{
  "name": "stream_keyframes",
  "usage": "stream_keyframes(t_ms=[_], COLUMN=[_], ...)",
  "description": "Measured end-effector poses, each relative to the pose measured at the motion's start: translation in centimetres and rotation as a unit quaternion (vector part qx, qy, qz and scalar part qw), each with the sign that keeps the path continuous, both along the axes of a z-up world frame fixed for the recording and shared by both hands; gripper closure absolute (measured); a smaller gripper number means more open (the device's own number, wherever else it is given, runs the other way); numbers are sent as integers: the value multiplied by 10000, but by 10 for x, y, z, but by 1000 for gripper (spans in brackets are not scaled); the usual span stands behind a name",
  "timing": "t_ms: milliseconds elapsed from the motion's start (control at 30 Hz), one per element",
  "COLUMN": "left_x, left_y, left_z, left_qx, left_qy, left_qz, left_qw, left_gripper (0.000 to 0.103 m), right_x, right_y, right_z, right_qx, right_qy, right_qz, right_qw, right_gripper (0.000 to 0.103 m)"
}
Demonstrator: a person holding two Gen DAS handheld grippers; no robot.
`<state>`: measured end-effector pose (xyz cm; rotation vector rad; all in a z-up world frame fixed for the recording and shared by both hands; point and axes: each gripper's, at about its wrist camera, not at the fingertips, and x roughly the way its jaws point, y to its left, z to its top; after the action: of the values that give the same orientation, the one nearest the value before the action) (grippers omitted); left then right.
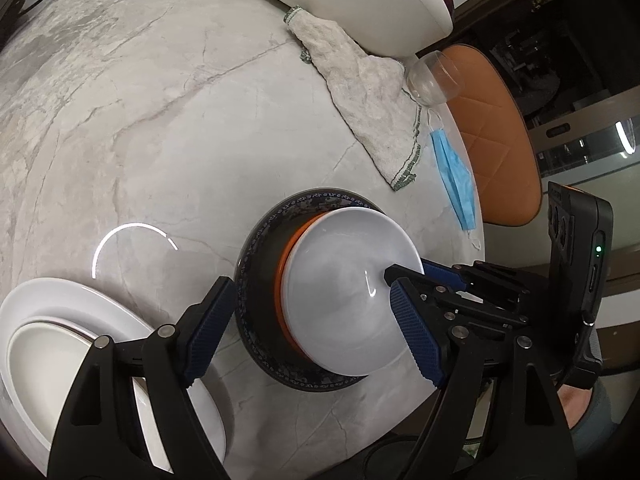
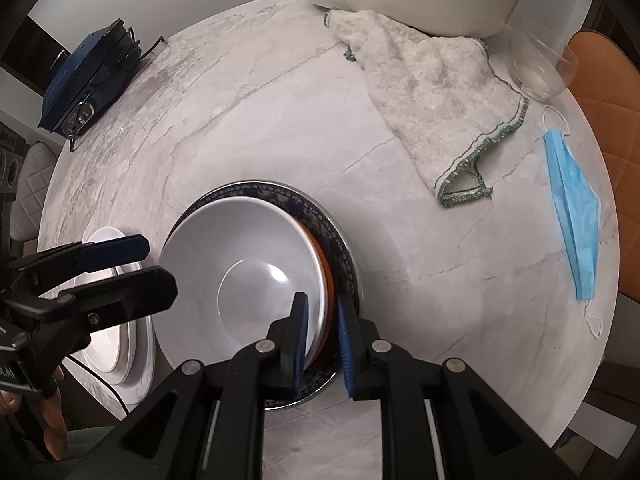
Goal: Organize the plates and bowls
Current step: 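Lower the white bowl into the orange bowl and open both tools, then close both tools on the patterned bowl's rim holding the nested bowls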
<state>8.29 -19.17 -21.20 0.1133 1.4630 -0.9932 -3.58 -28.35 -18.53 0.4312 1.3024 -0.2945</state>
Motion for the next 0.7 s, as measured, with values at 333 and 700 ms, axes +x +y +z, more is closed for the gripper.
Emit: stream_keyframes(t_ms=[333, 700], left_x=[-6, -39], left_y=[32, 63], left_z=[14, 17], left_qx=[-111, 241], left_qy=[42, -266], left_qz=[570, 772], left_qw=[9983, 9964], left_gripper=[25, 25], right_x=[-14, -44], right_y=[-3, -75], right_z=[33, 56], right_qx=[31, 830], right_qy=[-796, -1384], right_qz=[391, 436], right_qw=[9961, 9859], right_gripper=[35, 35])
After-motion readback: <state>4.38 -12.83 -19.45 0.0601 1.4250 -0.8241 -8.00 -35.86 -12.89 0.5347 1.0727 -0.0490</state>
